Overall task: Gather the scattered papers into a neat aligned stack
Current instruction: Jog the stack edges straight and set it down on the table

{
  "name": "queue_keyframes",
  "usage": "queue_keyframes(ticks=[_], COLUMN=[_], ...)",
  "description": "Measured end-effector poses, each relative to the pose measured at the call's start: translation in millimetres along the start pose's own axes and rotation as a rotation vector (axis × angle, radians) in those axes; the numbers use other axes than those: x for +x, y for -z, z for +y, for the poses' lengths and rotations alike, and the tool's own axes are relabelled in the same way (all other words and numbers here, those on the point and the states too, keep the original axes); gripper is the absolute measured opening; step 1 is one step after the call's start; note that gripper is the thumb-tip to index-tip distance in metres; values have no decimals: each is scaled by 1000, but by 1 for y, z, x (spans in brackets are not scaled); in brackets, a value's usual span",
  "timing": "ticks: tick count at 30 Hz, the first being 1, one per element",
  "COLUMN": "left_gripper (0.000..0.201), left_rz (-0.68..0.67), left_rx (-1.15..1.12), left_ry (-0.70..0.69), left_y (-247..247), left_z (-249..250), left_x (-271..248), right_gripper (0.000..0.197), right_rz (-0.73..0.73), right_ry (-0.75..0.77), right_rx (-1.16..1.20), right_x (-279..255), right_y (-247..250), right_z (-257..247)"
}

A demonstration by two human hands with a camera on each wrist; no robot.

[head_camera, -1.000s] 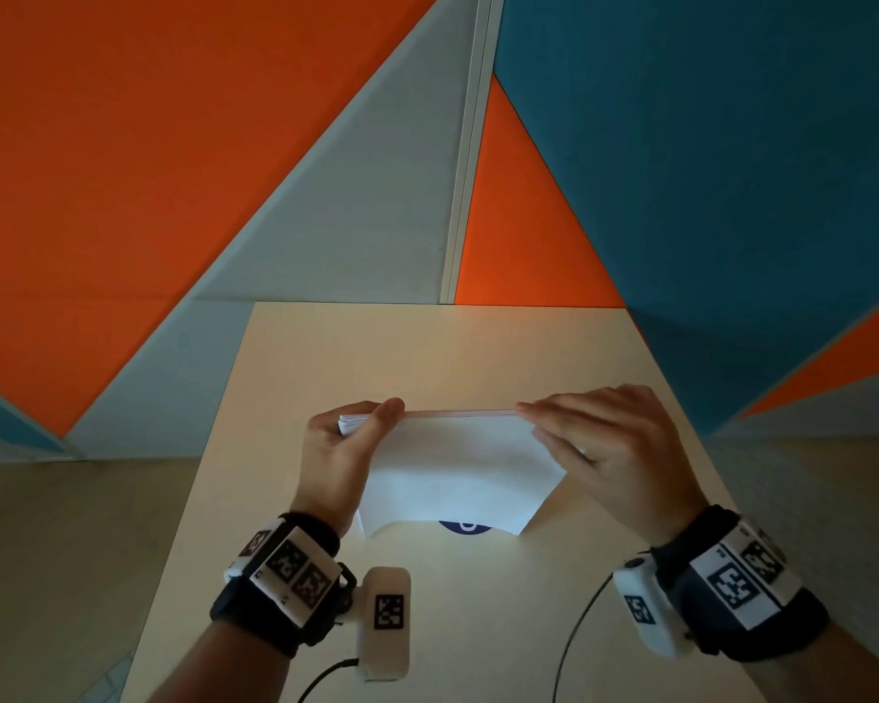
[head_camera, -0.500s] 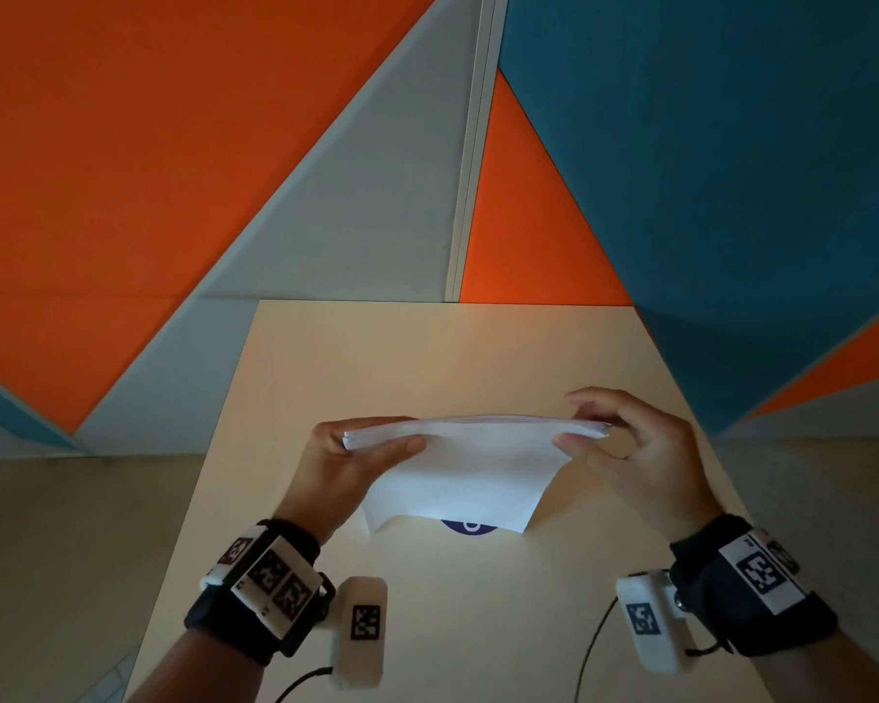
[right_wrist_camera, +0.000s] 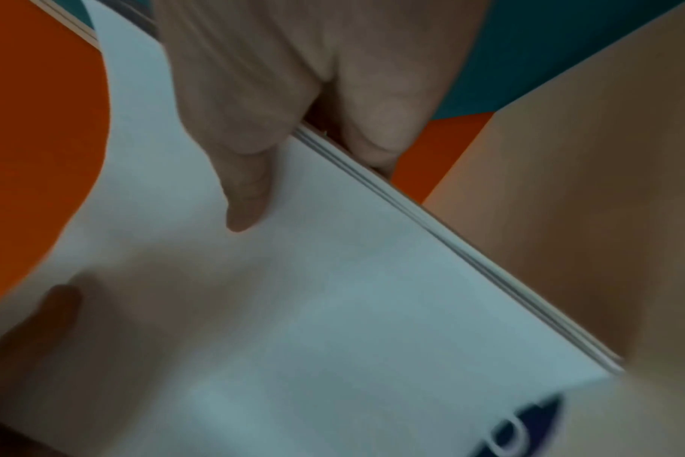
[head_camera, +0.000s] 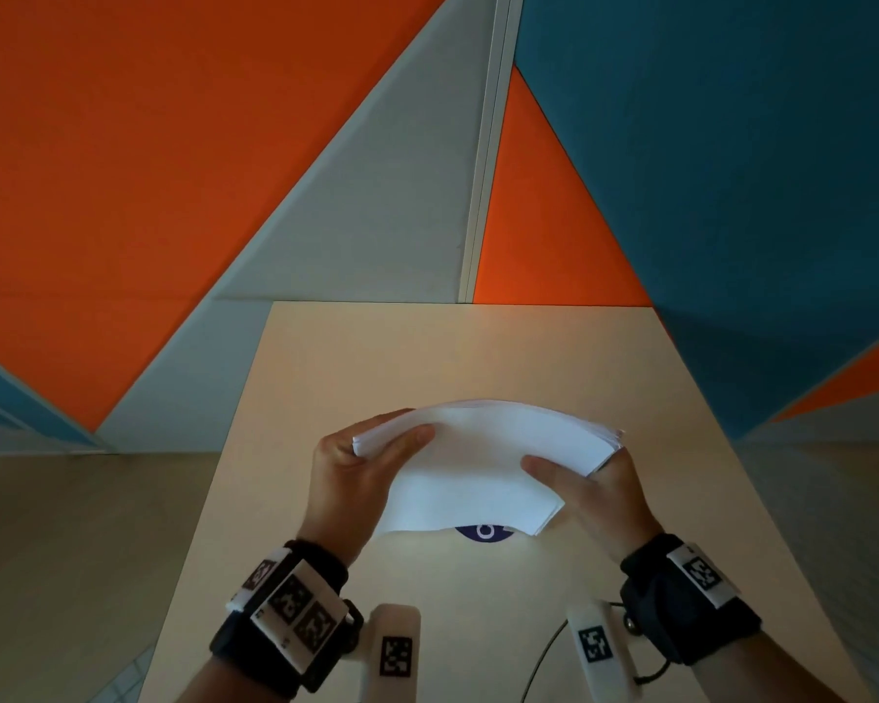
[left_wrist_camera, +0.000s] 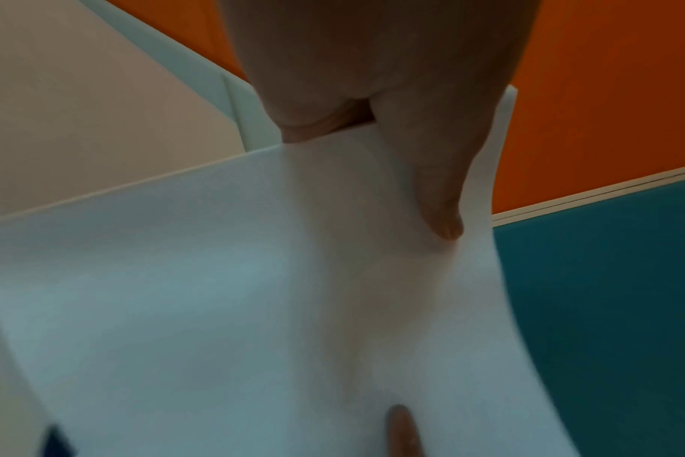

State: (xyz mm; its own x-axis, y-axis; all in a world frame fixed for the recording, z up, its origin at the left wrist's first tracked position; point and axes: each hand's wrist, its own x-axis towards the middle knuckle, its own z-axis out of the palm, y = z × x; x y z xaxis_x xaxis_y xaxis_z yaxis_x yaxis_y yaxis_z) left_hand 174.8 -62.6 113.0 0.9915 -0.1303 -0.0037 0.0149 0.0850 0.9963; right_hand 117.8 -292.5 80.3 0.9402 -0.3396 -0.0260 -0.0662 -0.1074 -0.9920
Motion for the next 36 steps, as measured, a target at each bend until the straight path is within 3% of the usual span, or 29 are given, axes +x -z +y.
queue_keyframes(ticks=[6,9,14,15,20,23,25,27,29,32,34,36], left_gripper=[7,9,21,21,23,24,10,24,33,27,27,19], left_rz=[75,31,-11,-34,-262,-435,-519,-523,-486,-428,-370,-296], left_rx=[169,173,334,369,667,700,672,633,584,377,225,86], left_ry=[160,115,-145,-186,-367,-429,-411,-359,-306,-205,-117,-25], left_y=[11,18,33,35,28,17,12,12,16,27,36,42], left_z=[-27,-17,22,30,58,60,58,56,53,50,46,41], left_x=[6,6,19,22,16,9,6,3,-1,-8,-10,-10], right_gripper=[20,17,8,17,47,39,49,56,44,15,13,24], right_rz=[-32,-40,-132,-156,-328,-407,-426,-419,-387,-280,-193,-77], right_ry=[-230,-229,-78,-10,374,514,500,447,375,238,175,129], right_rx=[-172,-232,-480,-571,-850,-935,-982,-967,-880,-719,-571,-322], right_x=[0,4,22,25,29,28,28,26,20,12,7,1], right_y=[-4,-3,18,24,37,34,31,30,32,51,67,73], right_z=[48,47,11,2,-38,-51,-54,-55,-55,-55,-57,-57])
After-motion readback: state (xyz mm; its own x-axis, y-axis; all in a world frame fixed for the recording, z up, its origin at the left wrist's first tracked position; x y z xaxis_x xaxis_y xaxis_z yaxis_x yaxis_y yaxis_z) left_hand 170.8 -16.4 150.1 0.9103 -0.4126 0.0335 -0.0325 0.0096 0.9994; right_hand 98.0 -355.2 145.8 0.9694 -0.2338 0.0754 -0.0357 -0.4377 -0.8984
